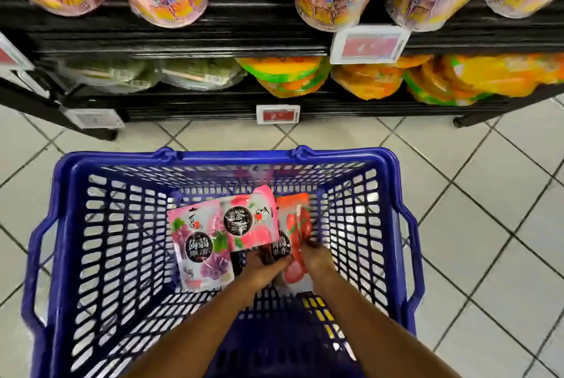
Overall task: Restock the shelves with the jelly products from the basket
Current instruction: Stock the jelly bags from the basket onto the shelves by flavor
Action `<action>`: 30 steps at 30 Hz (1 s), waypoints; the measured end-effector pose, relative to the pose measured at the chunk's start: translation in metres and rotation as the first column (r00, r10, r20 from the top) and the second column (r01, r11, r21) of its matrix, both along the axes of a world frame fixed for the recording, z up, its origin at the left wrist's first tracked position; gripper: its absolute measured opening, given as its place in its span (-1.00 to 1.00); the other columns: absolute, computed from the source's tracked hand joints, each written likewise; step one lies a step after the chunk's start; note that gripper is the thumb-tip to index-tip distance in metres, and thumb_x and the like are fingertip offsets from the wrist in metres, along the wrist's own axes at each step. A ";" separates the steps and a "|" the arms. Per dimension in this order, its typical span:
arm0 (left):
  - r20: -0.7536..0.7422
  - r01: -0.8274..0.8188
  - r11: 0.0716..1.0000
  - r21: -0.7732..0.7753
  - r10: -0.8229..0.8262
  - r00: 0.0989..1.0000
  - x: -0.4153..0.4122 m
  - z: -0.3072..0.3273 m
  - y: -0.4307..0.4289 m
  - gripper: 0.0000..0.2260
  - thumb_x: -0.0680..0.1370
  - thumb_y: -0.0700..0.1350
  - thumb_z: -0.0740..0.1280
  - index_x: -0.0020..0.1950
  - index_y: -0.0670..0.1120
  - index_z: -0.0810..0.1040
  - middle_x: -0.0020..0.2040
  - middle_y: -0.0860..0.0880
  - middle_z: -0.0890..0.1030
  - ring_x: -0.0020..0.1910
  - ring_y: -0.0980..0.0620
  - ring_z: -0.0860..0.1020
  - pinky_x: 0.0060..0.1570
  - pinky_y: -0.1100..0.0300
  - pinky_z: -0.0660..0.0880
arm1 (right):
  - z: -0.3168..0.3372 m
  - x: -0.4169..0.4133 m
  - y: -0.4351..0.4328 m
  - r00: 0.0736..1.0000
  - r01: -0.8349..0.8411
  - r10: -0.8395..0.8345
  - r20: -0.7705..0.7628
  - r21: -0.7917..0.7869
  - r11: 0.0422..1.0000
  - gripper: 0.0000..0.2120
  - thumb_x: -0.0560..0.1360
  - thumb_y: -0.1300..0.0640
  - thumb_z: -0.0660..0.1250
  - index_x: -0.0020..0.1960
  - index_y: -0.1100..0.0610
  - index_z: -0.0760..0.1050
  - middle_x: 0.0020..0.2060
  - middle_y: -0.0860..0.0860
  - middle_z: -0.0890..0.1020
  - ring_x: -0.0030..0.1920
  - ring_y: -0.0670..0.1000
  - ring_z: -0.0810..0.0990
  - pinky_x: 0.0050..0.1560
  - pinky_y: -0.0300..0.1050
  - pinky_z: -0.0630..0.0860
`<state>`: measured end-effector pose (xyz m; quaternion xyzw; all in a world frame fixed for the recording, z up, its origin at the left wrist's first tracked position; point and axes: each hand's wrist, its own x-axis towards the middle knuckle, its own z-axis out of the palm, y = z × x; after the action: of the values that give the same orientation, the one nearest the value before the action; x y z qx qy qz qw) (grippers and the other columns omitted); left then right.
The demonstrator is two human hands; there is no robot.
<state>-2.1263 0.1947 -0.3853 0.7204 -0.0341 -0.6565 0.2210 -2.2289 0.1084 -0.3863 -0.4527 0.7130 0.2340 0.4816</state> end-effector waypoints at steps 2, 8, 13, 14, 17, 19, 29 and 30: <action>-0.119 0.003 1.000 0.019 -0.001 0.993 0.007 0.005 0.009 -0.80 0.45 0.05 0.49 0.04 0.07 0.61 0.01 0.09 0.68 -0.15 0.23 0.61 0.03 0.32 0.53 | 0.003 -0.001 -0.001 0.998 0.040 -0.040 0.056 -0.006 0.999 -0.65 0.57 -0.08 0.26 0.20 0.11 0.60 0.14 0.13 0.66 0.17 0.12 0.61 0.22 -0.02 0.52; -0.281 -0.225 0.974 0.008 0.218 0.935 0.005 0.030 0.009 -0.46 0.28 0.04 0.54 0.21 -0.12 0.60 0.12 -0.10 0.68 0.14 -0.05 0.63 0.25 0.05 0.49 | 0.028 -0.010 0.000 0.964 0.126 -0.117 0.237 -0.026 0.992 -0.84 0.54 0.19 0.30 0.10 0.13 0.58 0.00 0.12 0.68 -0.04 0.08 0.63 -0.07 -0.18 0.54; -0.290 -0.313 0.948 -0.061 0.283 0.914 0.011 0.100 -0.003 -0.41 0.23 -0.11 0.64 0.22 -0.13 0.56 0.01 -0.08 0.72 0.05 -0.04 0.68 0.01 0.09 0.62 | 0.104 -0.021 0.004 0.761 0.571 -0.460 0.457 -0.137 0.809 -0.89 0.64 0.15 0.20 0.08 0.16 0.47 -0.12 0.15 0.64 -0.11 0.15 0.61 -0.13 -0.06 0.57; -0.255 -0.329 0.941 -0.085 0.298 0.920 0.016 0.123 -0.005 -0.49 0.29 -0.18 0.61 0.19 -0.08 0.55 -0.05 -0.01 0.73 -0.04 0.07 0.69 -0.14 0.21 0.63 | 0.126 -0.025 0.003 0.722 0.628 -0.498 0.480 -0.151 0.764 -0.87 0.66 0.11 0.16 0.12 0.14 0.44 -0.11 0.15 0.63 -0.11 0.15 0.60 -0.06 0.01 0.56; -0.134 -0.328 0.923 -0.202 0.306 0.942 0.033 0.200 -0.014 -0.56 0.37 -0.31 0.53 0.20 -0.07 0.53 -0.06 0.00 0.73 -0.08 0.09 0.69 -0.12 0.14 0.64 | 0.200 -0.030 -0.008 0.584 0.742 -0.583 0.565 -0.080 0.666 -0.80 0.65 0.20 0.13 -0.11 0.12 0.45 -0.34 0.02 0.55 -0.28 0.08 0.47 -0.25 -0.13 0.49; -0.011 -0.272 0.916 -0.293 0.282 0.959 0.047 0.263 -0.023 -0.44 0.33 -0.32 0.57 0.29 -0.13 0.50 0.08 -0.13 0.69 0.08 -0.08 0.65 0.15 -0.14 0.56 | 0.254 -0.028 -0.019 0.524 0.750 -0.589 0.615 -0.004 0.662 -0.74 0.63 0.17 0.20 -0.23 0.06 0.43 -0.45 -0.04 0.47 -0.38 0.00 0.40 -0.36 -0.19 0.40; 0.219 -0.229 0.804 -0.548 0.402 0.889 0.095 0.579 -0.043 -0.54 0.44 -0.30 0.48 0.31 -0.15 0.48 0.07 -0.33 0.63 0.00 -0.18 0.59 -0.04 -0.07 0.52 | 0.530 0.010 -0.054 0.527 0.476 -0.193 0.828 -0.099 0.874 -0.73 0.30 0.23 0.58 -0.07 0.20 0.57 -0.26 0.05 0.63 -0.31 0.04 0.58 -0.23 -0.01 0.53; 0.227 -0.233 0.790 -0.568 0.422 0.878 0.099 0.602 -0.041 -0.55 0.42 -0.31 0.50 0.27 -0.12 0.51 0.07 -0.22 0.67 0.03 -0.14 0.63 -0.05 0.01 0.58 | 0.555 0.013 -0.057 0.490 0.473 -0.181 0.853 -0.086 0.877 -0.67 0.29 0.19 0.59 0.00 0.17 0.59 -0.17 0.05 0.68 -0.24 0.04 0.64 -0.18 -0.03 0.58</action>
<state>-2.0274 0.1540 0.2168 0.7297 -0.1222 -0.4373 0.5113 -2.2162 0.0514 0.1684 -0.4313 0.5044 -0.2170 0.7158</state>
